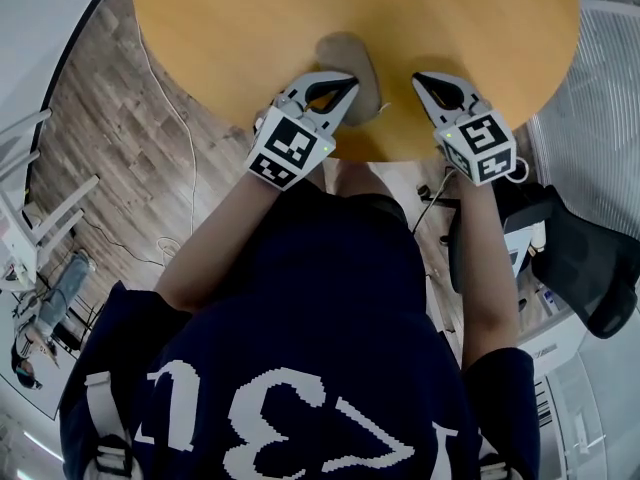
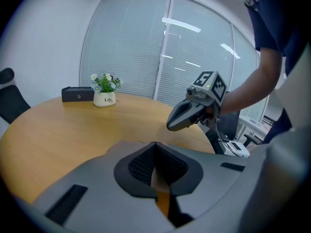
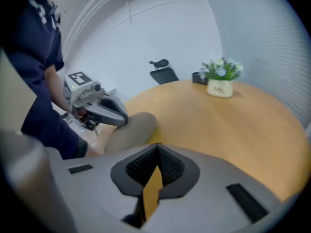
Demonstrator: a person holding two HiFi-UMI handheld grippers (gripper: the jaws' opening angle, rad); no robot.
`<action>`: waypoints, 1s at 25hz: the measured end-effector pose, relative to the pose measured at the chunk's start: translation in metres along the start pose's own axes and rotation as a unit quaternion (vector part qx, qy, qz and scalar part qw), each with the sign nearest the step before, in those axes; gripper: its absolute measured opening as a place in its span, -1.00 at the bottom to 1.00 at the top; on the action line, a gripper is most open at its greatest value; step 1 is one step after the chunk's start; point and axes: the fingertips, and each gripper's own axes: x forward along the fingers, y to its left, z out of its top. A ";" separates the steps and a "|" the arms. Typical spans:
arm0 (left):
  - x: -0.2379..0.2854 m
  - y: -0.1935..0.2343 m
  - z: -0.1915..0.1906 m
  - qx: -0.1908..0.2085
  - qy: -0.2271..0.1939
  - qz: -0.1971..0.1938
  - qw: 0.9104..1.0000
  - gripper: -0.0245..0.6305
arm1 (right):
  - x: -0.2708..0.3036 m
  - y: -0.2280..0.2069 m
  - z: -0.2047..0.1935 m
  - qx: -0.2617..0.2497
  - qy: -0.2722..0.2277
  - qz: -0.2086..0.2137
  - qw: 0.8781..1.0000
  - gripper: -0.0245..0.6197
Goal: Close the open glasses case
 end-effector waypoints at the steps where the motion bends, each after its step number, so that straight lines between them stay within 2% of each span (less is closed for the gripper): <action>1: -0.001 0.000 0.000 -0.004 -0.001 -0.002 1.000 -0.88 | 0.001 0.008 0.001 -0.007 0.007 0.046 0.999 -0.86; 4: 0.000 0.000 0.001 -0.010 -0.002 -0.003 1.000 -0.88 | 0.006 0.054 -0.008 -0.036 0.037 0.193 0.980 -0.84; 5: 0.001 0.000 0.001 -0.010 -0.002 -0.003 1.000 -0.88 | 0.008 0.065 -0.013 -0.039 0.050 0.224 0.972 -0.83; 6: 0.001 0.000 0.001 -0.010 -0.002 -0.003 1.000 -0.88 | 0.012 0.073 -0.017 -0.043 0.061 0.242 0.967 -0.73; 7: 0.001 0.000 0.001 -0.011 -0.002 -0.003 1.000 -0.88 | 0.015 0.077 -0.019 -0.048 0.069 0.247 0.965 -0.57; 9: 0.002 0.001 0.000 -0.013 -0.002 -0.003 1.000 -0.88 | 0.020 0.075 -0.017 -0.058 0.072 0.236 0.967 -0.64; 10: 0.002 0.002 0.000 -0.015 -0.003 -0.003 1.000 -0.88 | 0.021 0.072 -0.016 -0.060 0.071 0.228 0.969 -0.59; 12: 0.002 0.002 0.000 -0.020 -0.004 -0.002 1.000 -0.88 | 0.024 0.070 -0.018 -0.060 0.077 0.227 0.969 -0.36; 15: 0.001 0.003 0.000 -0.022 -0.006 0.000 1.000 -0.88 | 0.024 0.077 -0.025 -0.067 0.099 0.238 0.964 -0.36; 16: 0.001 0.003 0.000 -0.022 -0.007 0.000 1.000 -0.88 | 0.021 0.078 -0.027 -0.072 0.107 0.238 0.963 -0.43; 17: 0.001 0.003 0.000 -0.023 -0.008 0.000 1.000 -0.88 | 0.017 0.080 -0.029 -0.080 0.114 0.238 0.961 -0.63; 19: 0.000 0.004 0.000 -0.024 -0.009 0.001 1.000 -0.88 | 0.013 0.084 -0.030 -0.090 0.117 0.237 0.960 -0.79; 23: -0.001 0.005 -0.001 -0.026 -0.014 0.002 1.000 -0.88 | 0.022 0.087 -0.031 -0.086 0.127 0.223 0.963 -0.73; 25: -0.001 0.005 0.000 -0.028 -0.013 0.000 1.000 -0.88 | 0.023 0.086 -0.032 -0.085 0.127 0.208 0.966 -0.78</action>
